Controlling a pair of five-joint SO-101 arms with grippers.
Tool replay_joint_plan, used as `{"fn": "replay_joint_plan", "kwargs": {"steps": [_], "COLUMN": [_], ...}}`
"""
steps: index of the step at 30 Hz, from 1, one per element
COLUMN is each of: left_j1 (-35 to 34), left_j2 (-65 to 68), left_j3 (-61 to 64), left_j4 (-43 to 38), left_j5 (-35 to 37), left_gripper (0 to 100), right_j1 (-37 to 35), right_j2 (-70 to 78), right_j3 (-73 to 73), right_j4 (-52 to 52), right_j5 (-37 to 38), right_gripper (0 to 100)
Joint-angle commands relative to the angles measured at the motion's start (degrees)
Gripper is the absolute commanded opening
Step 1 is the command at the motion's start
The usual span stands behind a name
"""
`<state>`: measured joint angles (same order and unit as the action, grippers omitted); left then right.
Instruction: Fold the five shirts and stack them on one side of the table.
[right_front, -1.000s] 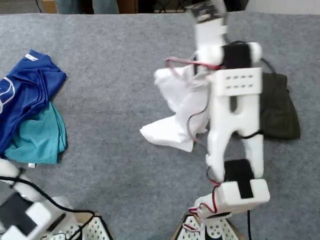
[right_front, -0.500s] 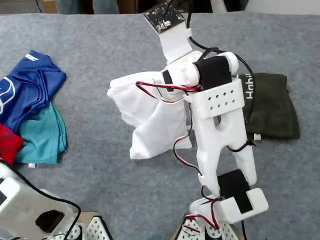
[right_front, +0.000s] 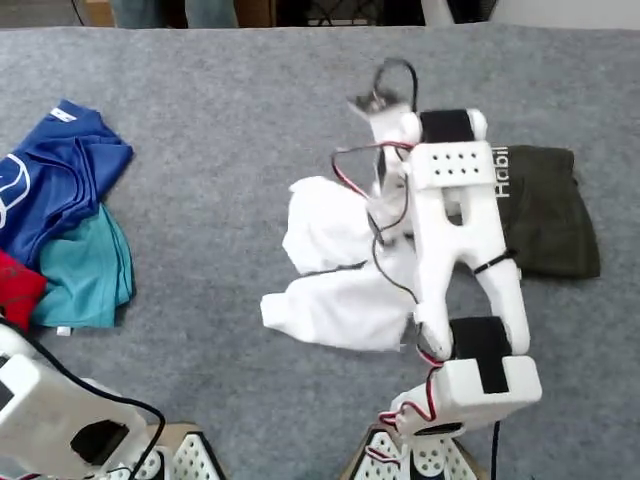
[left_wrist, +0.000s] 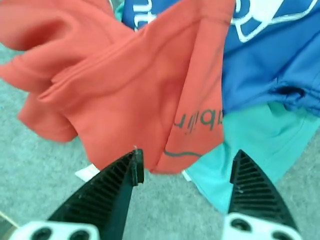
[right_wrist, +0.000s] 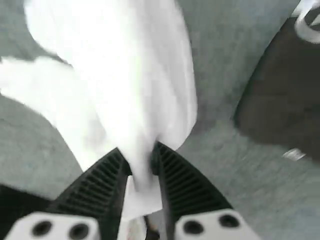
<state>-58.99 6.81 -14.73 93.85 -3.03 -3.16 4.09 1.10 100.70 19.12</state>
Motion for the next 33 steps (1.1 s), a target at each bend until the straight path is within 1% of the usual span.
{"fn": "replay_joint_plan", "kwargs": {"steps": [1, 3, 5, 10, 13, 15, 16, 20, 22, 25, 27, 29, 33], "left_j1": [-1.2, -2.6, -3.9, -5.2, -5.2, -5.1, -5.1, -3.2, -2.2, -1.3, -0.8, -0.7, -1.3], "left_j2": [-0.5, -0.5, -0.5, -0.4, -0.5, -0.5, -0.5, -0.5, -0.6, -0.6, -0.6, -0.6, -0.6], "left_j3": [-2.6, -2.6, -2.9, -2.3, -1.2, -0.2, 0.5, 5.1, 9.2, 15.5, 20.1, 23.6, 26.8], "left_j4": [1.5, 1.3, 1.1, 2.1, 2.9, 3.1, 3.1, 1.9, -1.8, -8.0, -12.7, -16.4, -20.3], "left_j5": [0.9, 0.9, 0.9, 0.1, -3.4, -4.0, -4.0, -4.3, -4.2, -4.0, -4.0, -4.0, -4.3], "left_gripper": [29, 29, 29, 29, 29, 29, 29, 29, 29, 29, 29, 29, 29], "right_j1": [4.1, 7.2, 10.5, 17.2, 16.8, 13.3, 10.6, -4.7, -12.9, -21.8, -24.9, -25.8, -23.2], "right_j2": [-2.5, -4.0, -5.9, -12.4, -17.3, -19.5, -20.2, -18.4, -15.3, -7.8, -1.5, 5.0, 15.9], "right_j3": [8.5, 12.1, 15.5, 17.4, 14.3, 11.0, 9.5, 4.4, 3.3, 2.9, 2.9, 2.6, -1.5], "right_j4": [0.3, 0.4, 0.4, 0.4, 0.4, 0.2, 0.1, -4.1, -8.5, -16.0, -20.7, -24.9, -29.7], "right_j5": [3.0, 6.9, 11.3, 21.6, 22.6, 22.2, 20.6, 6.8, 1.9, -1.4, -1.9, -1.6, -1.5], "right_gripper": [14.5, 23.0, 29.0, 30.3, 30.3, 30.3, 30.3, 30.3, 30.3, 30.3, 30.3, 30.3, 30.2]}}
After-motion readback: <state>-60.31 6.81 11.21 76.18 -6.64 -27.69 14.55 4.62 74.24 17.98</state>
